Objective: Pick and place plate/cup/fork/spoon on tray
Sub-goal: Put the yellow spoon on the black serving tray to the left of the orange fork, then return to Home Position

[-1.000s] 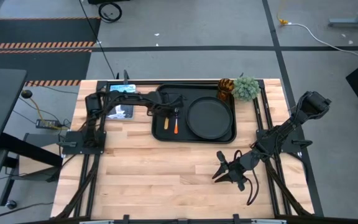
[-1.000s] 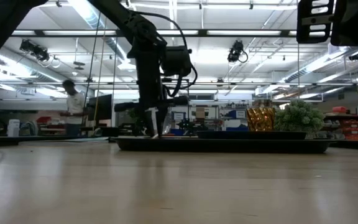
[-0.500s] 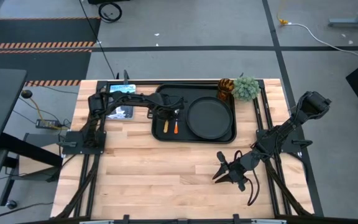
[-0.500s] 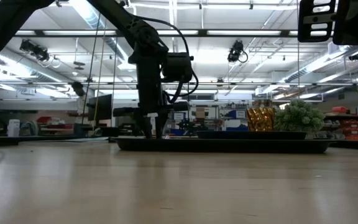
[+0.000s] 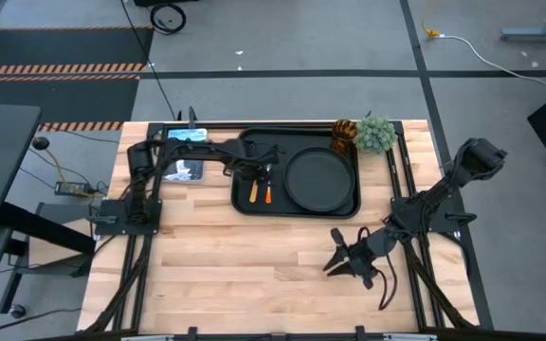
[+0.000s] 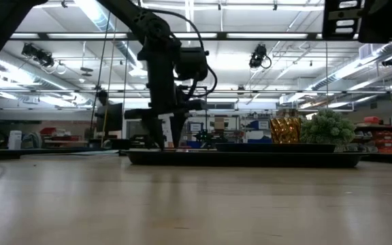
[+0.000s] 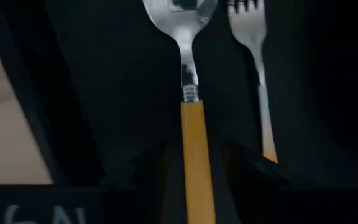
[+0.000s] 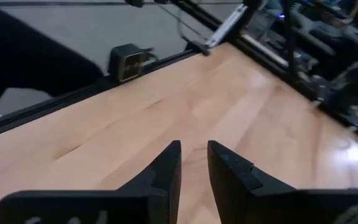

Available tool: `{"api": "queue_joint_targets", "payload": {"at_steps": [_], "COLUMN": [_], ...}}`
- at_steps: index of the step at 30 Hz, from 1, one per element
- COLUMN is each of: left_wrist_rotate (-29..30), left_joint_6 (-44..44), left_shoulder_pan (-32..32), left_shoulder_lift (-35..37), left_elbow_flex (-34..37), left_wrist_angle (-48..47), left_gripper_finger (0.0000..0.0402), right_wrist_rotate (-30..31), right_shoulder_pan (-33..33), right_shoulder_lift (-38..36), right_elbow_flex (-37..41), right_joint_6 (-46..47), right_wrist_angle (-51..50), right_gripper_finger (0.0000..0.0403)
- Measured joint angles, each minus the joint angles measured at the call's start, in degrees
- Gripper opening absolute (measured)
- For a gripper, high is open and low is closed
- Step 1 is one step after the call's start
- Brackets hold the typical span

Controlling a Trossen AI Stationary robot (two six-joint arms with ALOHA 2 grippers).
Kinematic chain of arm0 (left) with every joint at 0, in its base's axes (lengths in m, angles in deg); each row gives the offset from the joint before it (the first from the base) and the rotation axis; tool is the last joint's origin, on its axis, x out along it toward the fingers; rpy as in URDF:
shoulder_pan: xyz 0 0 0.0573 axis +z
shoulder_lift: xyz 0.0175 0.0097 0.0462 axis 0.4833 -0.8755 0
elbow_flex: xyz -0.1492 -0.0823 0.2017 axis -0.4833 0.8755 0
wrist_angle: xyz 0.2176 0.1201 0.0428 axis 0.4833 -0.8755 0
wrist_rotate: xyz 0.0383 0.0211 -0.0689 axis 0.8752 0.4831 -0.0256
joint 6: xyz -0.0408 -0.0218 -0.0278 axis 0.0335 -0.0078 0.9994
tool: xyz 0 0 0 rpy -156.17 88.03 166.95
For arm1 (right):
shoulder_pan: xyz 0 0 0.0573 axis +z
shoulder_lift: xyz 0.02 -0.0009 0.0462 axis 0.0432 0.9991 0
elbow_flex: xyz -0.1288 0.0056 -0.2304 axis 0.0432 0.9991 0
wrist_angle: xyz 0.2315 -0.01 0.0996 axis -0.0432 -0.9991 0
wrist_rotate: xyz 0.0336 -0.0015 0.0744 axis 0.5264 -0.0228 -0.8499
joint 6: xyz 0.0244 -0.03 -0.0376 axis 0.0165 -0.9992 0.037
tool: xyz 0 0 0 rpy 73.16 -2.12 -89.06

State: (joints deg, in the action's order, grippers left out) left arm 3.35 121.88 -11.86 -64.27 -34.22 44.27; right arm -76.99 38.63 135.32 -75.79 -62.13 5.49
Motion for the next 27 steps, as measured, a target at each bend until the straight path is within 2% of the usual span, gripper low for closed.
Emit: {"api": "queue_joint_targets", "payload": {"at_steps": [7, 11, 14, 20, 27], "left_wrist_rotate": [2.91, 7.71, 8.33, 8.42, 8.59], "left_joint_6": [-14.75, -28.57, -39.37, -55.85, -64.49], "left_shoulder_pan": [-1.33, -3.43, -4.78, -6.51, -8.16], "left_shoulder_lift": [3.88, 4.39, 4.44, 4.80, 11.14], "left_elbow_flex": [-0.02, -0.02, -0.02, -0.02, -0.07], "left_wrist_angle": [-0.62, 5.15, 9.39, 15.52, 14.57], "left_gripper_finger": [0.0160, 0.0160, 0.0160, 0.0160, 0.0149], "right_wrist_rotate": [0.07, 0.11, 0.84, 5.53, 5.85], "right_shoulder_pan": [-6.94, -11.68, -14.86, -20.44, -22.57], "right_shoulder_lift": [-2.73, -4.25, -6.65, -16.33, -29.66], "right_elbow_flex": [0.00, 0.00, 0.00, 0.00, -0.04], "right_joint_6": [-1.00, 0.42, 1.68, 3.63, 9.26], "right_wrist_angle": [0.16, 0.40, 0.13, -5.21, -15.67], "right_gripper_finger": [0.0077, 0.0072, 0.0068, 0.0054, 0.0044]}}
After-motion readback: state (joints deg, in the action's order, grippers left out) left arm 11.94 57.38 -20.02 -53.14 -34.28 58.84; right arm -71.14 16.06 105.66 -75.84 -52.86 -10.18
